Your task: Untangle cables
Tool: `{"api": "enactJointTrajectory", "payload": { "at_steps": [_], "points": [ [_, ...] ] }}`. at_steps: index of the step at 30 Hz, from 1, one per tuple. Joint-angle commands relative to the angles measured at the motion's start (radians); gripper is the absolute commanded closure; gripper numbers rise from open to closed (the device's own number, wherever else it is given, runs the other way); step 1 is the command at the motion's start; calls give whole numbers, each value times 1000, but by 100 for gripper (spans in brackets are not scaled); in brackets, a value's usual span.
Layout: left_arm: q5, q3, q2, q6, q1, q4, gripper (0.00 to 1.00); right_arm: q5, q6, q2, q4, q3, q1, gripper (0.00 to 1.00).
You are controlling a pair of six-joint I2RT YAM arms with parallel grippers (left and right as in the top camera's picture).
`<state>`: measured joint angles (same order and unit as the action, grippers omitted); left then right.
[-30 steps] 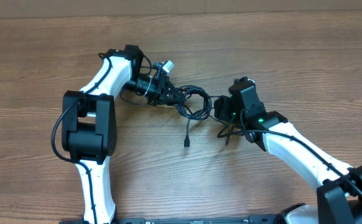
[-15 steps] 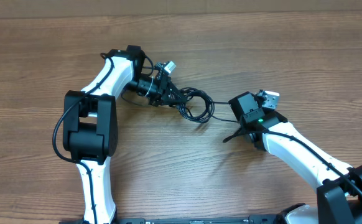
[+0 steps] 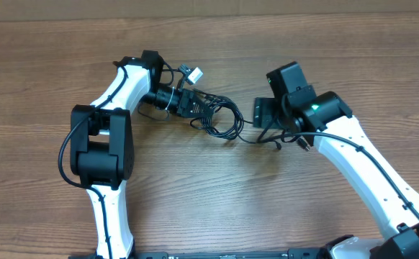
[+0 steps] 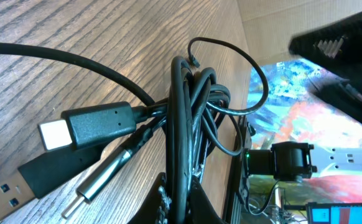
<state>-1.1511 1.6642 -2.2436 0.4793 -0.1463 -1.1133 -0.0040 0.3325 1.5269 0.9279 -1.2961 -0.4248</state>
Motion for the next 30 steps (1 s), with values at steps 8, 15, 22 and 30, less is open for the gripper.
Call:
{"api": "enactJointTrajectory", "payload": {
  "at_steps": [8,15,22,30],
  "points": [
    [-28,8,-10,-146,1,-1,96,-507,-264,23,-87,1,-53,18],
    [-28,8,-10,-208,1,-6,96,-415,-262,137,-211,1,-167,27],
    [-28,8,-10,-208,1,-6,96,-415,-251,203,-304,1,-171,46],
    [-29,7,-10,-208,1,-8,96,-333,-251,204,-327,1,-177,37]
  ]
}}
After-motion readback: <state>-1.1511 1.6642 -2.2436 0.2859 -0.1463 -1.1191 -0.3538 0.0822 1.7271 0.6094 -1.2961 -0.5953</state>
